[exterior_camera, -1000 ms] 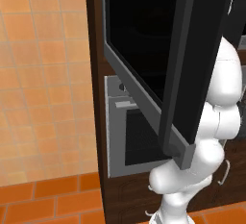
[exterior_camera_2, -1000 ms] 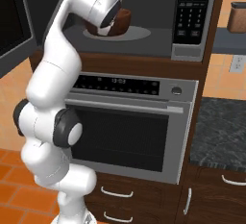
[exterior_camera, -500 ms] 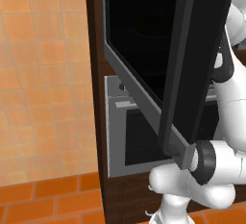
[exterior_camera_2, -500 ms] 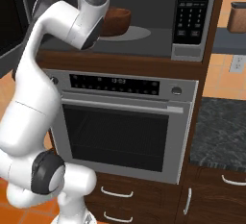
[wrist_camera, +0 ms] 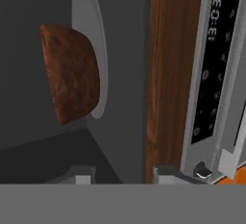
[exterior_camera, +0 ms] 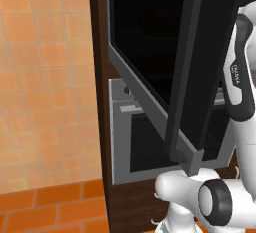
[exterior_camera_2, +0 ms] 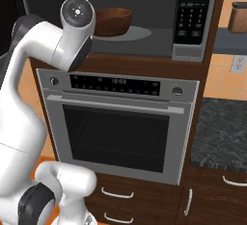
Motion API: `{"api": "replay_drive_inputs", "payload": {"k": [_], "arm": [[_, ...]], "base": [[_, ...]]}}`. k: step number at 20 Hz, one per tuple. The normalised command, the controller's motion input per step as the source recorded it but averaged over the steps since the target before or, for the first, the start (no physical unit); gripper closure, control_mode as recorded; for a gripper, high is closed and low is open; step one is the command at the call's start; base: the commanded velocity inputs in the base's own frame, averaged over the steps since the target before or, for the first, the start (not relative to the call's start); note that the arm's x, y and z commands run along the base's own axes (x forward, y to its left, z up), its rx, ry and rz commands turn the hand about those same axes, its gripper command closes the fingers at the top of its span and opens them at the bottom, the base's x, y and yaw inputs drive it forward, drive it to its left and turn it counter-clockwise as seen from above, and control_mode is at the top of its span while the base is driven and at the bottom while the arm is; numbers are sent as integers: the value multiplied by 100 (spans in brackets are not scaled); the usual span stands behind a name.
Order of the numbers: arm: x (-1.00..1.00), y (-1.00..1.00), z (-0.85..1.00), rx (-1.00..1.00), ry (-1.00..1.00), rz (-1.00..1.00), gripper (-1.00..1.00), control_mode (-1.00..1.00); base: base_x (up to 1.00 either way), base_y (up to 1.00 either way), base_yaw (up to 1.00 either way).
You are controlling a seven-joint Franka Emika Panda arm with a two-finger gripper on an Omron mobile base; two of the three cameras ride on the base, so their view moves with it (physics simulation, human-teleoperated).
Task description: Open the microwave, place the bowl with waffle inside the microwave, then close the microwave door and turn it on.
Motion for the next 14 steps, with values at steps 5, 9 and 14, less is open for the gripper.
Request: {"api": "replay_drive_inputs", "payload": {"k": [5,9,14], "arm": [[-90,0,0,0,-1,0,100,-100],[-100,-7,0,0,-10,0,100,-100],[-100,0,-1,-1,-16,0,100,-100]], "base": [[0,0,0],[0,0,0],[0,0,0]]}}
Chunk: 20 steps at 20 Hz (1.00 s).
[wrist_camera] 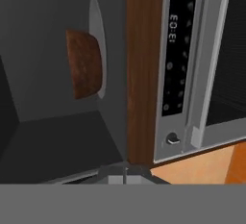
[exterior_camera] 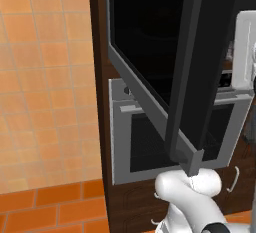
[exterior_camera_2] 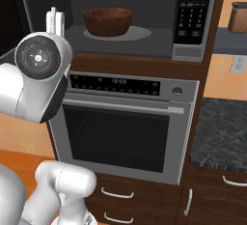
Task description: Open the microwave, place the bowl with waffle inside the microwave, then close the microwave door and turn it on.
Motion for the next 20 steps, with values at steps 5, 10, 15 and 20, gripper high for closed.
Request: {"api": "replay_drive_inputs", "payload": {"k": [5,10,15,20], "arm": [[-100,7,-1,0,-10,0,100,-100],[-97,44,-8,-5,0,-1,100,-100],[-85,51,-9,-11,-6,-7,100,-100],[-16,51,-2,-12,0,-20,100,-100]], "base": [[0,0,0],[0,0,0],[0,0,0],[0,0,0]]}}
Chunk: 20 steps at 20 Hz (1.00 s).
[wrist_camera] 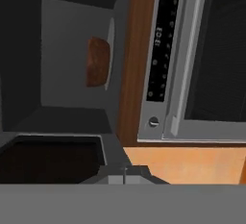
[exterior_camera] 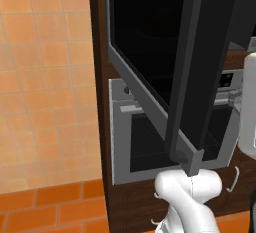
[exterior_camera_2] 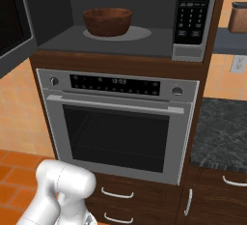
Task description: Open the microwave, place the bowl with waffle inside the microwave, then close the microwave door and turn it on.
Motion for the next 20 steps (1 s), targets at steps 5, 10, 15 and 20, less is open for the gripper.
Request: {"api": "replay_drive_inputs", "payload": {"k": [5,10,15,20], "arm": [[-2,65,-6,-18,-1,-9,100,-100],[-42,61,-9,-22,-28,-3,100,-100],[-75,45,-7,-18,-18,-6,100,-100],[-84,37,-3,-11,-7,-9,100,-100]], "base": [[0,0,0],[0,0,0],[0,0,0],[0,0,0]]}}
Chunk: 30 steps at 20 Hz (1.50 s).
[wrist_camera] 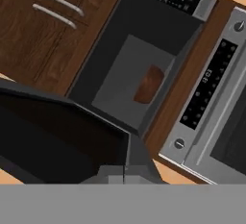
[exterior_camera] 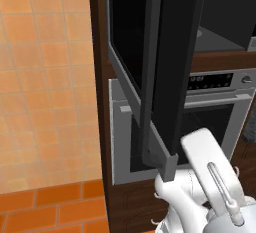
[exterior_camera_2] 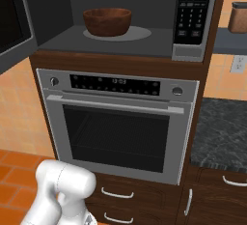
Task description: Open the microwave, place the bowl with waffle inside the microwave, then close the microwave door and turn it on.
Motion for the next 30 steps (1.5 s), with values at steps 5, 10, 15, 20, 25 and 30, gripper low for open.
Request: {"api": "replay_drive_inputs", "payload": {"k": [5,10,15,20,25,30], "arm": [[-61,48,-1,-2,0,-9,100,-100],[-3,59,-26,-5,12,-13,100,-100],[95,62,-65,-9,24,-17,100,-100],[100,21,-51,-14,1,-18,100,-100],[94,3,-1,-13,-7,-16,100,-100],[44,-50,53,-14,-12,-7,100,-100]], "base": [[0,0,0],[0,0,0],[0,0,0],[0,0,0],[0,0,0],[0,0,0]]}}
